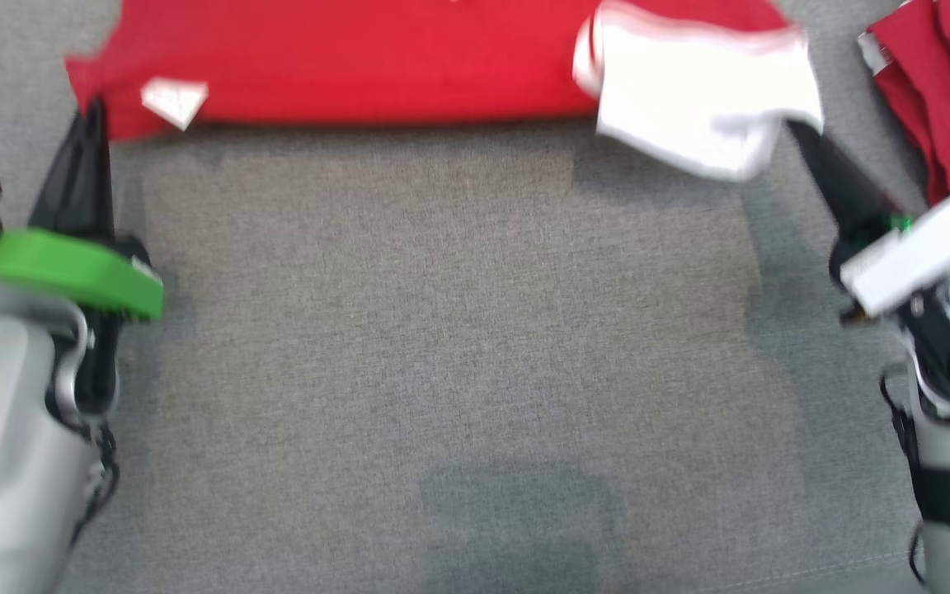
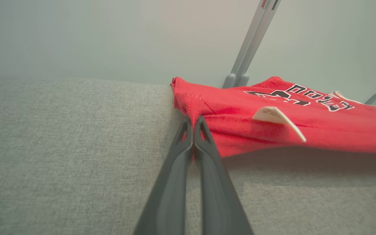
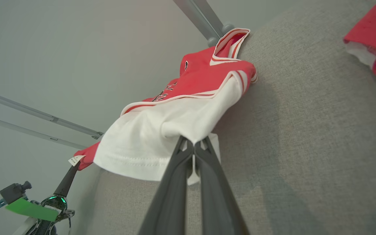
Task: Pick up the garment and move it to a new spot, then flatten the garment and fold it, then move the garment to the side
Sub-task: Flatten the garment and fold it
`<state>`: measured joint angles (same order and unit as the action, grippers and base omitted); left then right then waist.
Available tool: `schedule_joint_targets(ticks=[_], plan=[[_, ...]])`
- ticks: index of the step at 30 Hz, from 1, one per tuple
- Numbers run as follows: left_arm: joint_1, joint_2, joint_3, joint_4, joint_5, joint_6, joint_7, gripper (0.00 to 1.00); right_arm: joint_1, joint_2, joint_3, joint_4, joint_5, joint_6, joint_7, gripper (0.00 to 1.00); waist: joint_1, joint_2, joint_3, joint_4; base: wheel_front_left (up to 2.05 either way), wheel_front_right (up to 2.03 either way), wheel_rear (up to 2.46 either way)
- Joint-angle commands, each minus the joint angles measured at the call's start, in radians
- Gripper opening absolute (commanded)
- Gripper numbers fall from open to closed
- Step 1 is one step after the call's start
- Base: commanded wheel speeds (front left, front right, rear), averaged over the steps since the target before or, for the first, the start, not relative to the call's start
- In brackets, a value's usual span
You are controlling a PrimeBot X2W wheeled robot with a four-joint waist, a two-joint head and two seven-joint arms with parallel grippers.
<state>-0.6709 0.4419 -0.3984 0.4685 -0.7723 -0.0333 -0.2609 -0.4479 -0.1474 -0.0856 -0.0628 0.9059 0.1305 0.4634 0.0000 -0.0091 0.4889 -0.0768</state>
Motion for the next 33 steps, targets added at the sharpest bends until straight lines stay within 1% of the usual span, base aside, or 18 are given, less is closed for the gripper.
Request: schedule_joint_targets(ticks=[1,4,6,10,12,13,16,17,19,22,23,26,28,30,33], plan=[[0.051,0.000,0.026,-0.030,-0.006,0.014,-0.005,0.00,0.053,-0.016,-0.015,-0.020,0.003,0.000,0.008,0.00,0.0000,0.0091,-0.074,0.000,0.00,0.00,0.00],[0.194,-0.020,0.075,-0.122,0.010,0.038,-0.005,0.00,0.176,-0.028,-0.020,-0.051,0.011,0.000,0.032,0.00,0.0000,0.0091,-0.107,-0.001,0.00,0.00,0.00],[0.287,-0.029,0.101,-0.180,0.036,0.053,-0.005,0.00,0.235,-0.048,-0.013,-0.057,-0.014,0.000,0.025,0.00,0.0000,0.0091,-0.129,-0.004,0.00,0.00,0.00],[0.483,-0.076,0.152,-0.293,0.082,0.089,-0.005,0.00,0.340,-0.076,-0.005,-0.026,-0.046,0.000,-0.007,0.00,0.0000,0.0091,-0.162,-0.001,0.00,0.00,0.00],[0.579,-0.116,0.176,-0.346,0.098,0.103,-0.005,0.00,0.394,-0.086,-0.003,-0.005,-0.053,-0.001,-0.022,0.00,0.0000,0.0091,-0.172,0.006,0.00,0.00,0.00],[0.621,-0.134,0.183,-0.369,0.110,0.110,-0.005,0.00,0.423,-0.101,0.002,-0.003,-0.058,-0.001,-0.025,0.00,0.0000,0.0091,-0.175,0.012,0.00,0.00,0.00],[0.737,-0.193,0.207,-0.425,0.138,0.115,-0.005,0.00,0.514,-0.131,-0.007,-0.006,-0.037,-0.001,-0.040,0.00,0.0000,0.0091,-0.183,0.029,0.00,0.00,0.00],[0.775,-0.218,0.214,-0.439,0.141,0.115,-0.005,0.00,0.546,-0.144,-0.015,-0.011,-0.027,-0.001,-0.044,0.00,0.0000,0.0091,-0.185,0.034,0.00,0.00,0.00],[0.834,-0.254,0.230,-0.460,0.157,0.099,-0.005,0.00,0.603,-0.168,-0.035,-0.021,-0.007,-0.001,-0.046,0.00,0.0000,0.0091,-0.186,0.042,0.00,0.00,0.00],[0.897,-0.298,0.236,-0.477,0.196,0.091,-0.005,0.00,0.667,-0.194,-0.054,-0.049,0.020,-0.001,-0.037,0.00,0.0000,0.0091,-0.187,0.052,0.00,0.00,0.00],[0.897,-0.298,0.236,-0.477,0.196,0.091,-0.005,0.00,0.667,-0.194,-0.054,-0.049,0.020,-0.001,-0.037,0.00,0.0000,0.0091,-0.187,0.052,0.00,0.00,0.00],[0.935,-0.323,0.239,-0.483,0.224,0.082,-0.005,0.00,0.695,-0.211,-0.055,-0.086,0.046,-0.001,-0.013,0.00,0.0000,0.0091,-0.189,0.054,0.00,0.00,0.00],[0.942,-0.327,0.229,-0.492,0.243,0.077,-0.005,0.00,0.696,-0.213,-0.049,-0.117,0.056,-0.001,0.007,0.00,0.0000,0.0091,-0.188,0.053,0.00,0.00,0.00],[0.933,-0.316,0.216,-0.507,0.256,0.077,0.007,0.00,0.677,-0.210,-0.054,-0.139,0.072,0.000,0.023,0.00,0.0000,0.0091,-0.185,0.054,0.00,0.00,0.00],[0.894,-0.297,0.206,-0.567,0.259,0.089,0.078,0.00,0.630,-0.190,-0.073,-0.162,0.099,0.000,0.060,0.00,0.0000,0.0091,-0.174,0.055,0.00,0.00,0.00]])
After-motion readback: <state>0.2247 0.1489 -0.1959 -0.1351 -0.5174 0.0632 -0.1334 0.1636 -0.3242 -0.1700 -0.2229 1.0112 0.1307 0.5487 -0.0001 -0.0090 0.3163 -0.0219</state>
